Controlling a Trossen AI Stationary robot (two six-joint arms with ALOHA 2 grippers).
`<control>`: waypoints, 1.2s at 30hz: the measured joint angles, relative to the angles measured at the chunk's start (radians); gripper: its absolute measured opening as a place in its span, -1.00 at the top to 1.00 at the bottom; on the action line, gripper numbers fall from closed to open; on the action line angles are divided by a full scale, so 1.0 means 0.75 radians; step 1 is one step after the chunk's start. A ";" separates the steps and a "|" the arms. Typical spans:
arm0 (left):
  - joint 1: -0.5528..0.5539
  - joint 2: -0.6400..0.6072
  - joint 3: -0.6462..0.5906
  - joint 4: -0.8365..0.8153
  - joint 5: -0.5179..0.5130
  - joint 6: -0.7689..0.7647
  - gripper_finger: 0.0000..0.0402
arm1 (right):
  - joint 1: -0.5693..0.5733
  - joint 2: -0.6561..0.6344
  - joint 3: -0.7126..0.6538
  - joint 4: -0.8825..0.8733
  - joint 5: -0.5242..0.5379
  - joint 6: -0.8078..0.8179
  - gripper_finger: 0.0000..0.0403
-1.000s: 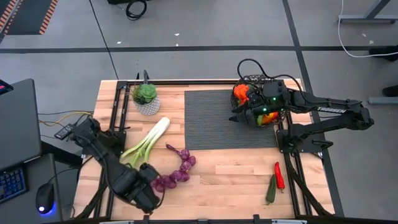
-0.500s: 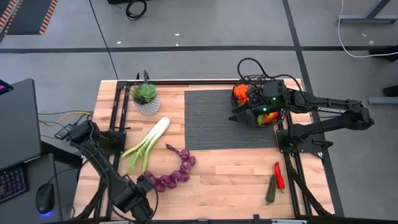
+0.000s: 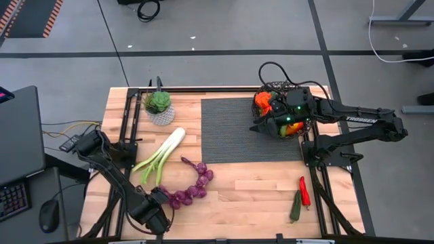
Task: Build produce basket
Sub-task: Put the green apple into the black basket
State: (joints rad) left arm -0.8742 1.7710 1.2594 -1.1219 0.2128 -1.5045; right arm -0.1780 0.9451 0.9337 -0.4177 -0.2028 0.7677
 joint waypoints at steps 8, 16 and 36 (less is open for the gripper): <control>0.004 -0.003 -0.057 0.007 0.008 -0.008 -0.55 | 0.000 0.000 0.000 -0.002 0.001 0.030 -0.86; 0.013 -0.002 -0.058 -0.018 -0.012 0.078 -0.52 | 0.000 0.007 0.000 -0.005 0.003 0.027 -0.86; 0.027 -0.001 -0.054 0.012 0.006 -0.008 -0.55 | 0.000 0.006 -0.001 -0.006 0.003 0.020 -0.86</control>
State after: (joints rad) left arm -0.8543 1.7706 1.2190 -1.1128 0.2170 -1.5105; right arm -0.1780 0.9497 0.9333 -0.4221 -0.2008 0.7826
